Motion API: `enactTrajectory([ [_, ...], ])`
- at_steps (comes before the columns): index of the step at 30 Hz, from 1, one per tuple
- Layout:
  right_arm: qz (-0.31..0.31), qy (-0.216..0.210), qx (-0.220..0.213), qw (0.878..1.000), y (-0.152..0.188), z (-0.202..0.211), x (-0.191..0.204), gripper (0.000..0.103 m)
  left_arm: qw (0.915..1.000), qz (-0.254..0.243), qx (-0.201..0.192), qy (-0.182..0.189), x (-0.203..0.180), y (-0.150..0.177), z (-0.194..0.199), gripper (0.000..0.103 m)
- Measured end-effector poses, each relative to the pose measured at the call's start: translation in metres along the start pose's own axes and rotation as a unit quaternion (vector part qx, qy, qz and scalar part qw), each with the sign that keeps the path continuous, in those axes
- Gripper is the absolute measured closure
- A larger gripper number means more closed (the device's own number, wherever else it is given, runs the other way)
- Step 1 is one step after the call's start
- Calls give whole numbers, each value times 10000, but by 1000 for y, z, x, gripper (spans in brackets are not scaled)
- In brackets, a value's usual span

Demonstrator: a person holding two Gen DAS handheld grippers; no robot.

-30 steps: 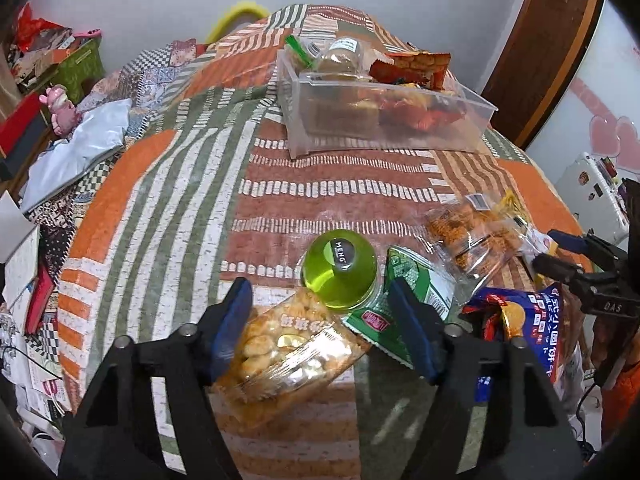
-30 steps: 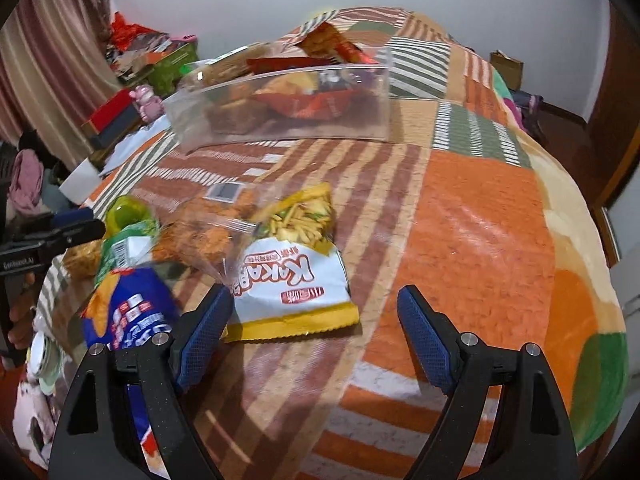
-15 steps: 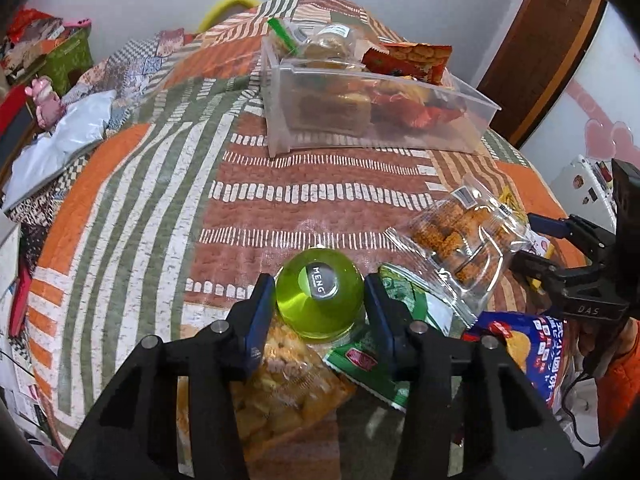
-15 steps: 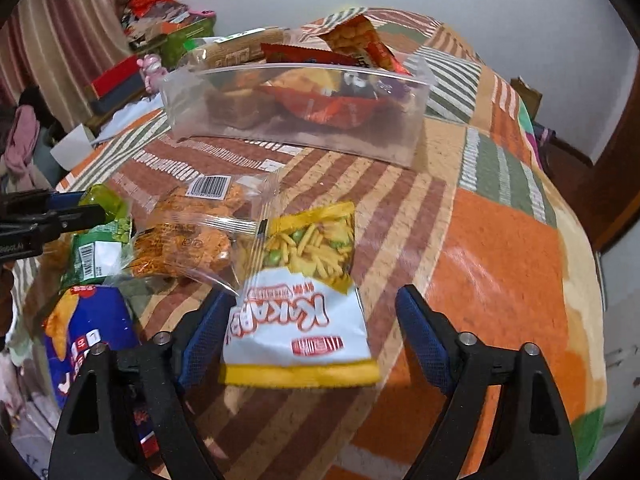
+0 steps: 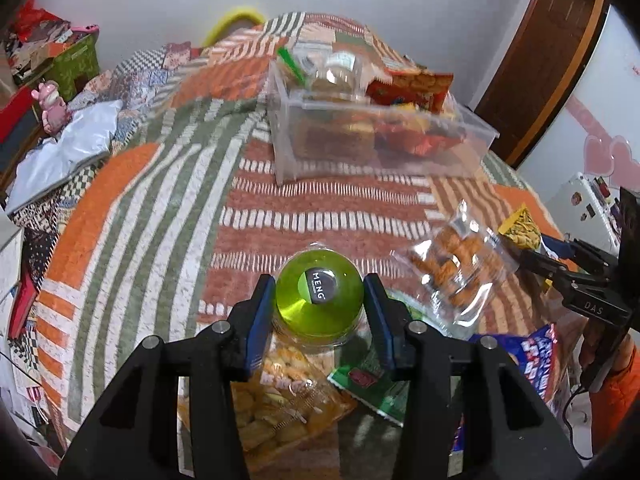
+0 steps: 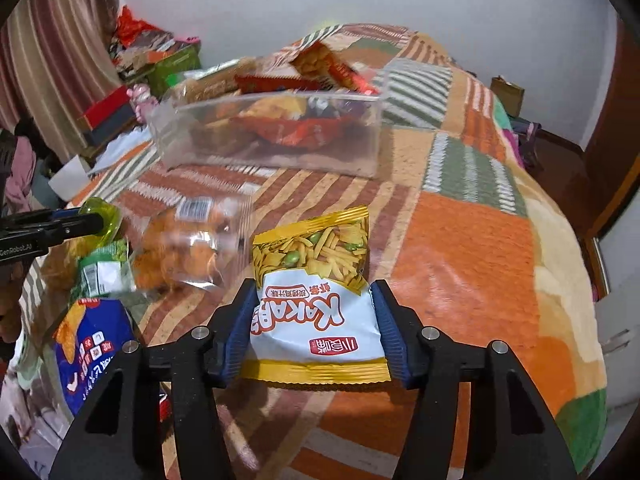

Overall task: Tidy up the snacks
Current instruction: 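Lift bottle and snack bag into the clear box and release them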

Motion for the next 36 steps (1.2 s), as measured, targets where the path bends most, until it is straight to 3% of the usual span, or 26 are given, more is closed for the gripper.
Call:
enactTrajectory([
  [8, -162, 33, -416, 9990, -24, 23, -10, 50, 9991, -132, -389, 62, -17, -29, 23, 58],
  [18, -160, 11, -960, 9953, -81, 36, -19, 50, 9963, -414, -719, 234, -58, -80, 29, 58],
  [28, -103, -47, -1164, 9931, -134, 15, -25, 50, 9958, -601, -620, 317, -87, -126, -8, 58],
  [36, 24, -299, -848, 9959, -157, -35, -22, 50, 9958, -796, -383, 250, -98, -140, -54, 58],
])
Point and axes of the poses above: each gripper's, at about its wrist camera, not at the fingertips, and z roughly against the way its jaws point, x to its left, y to its underside, the point moved 9 cm from there along -z, roughly the way its jaws point, and after that the axes turned 11 degrees about z, right-handed, at the moved point
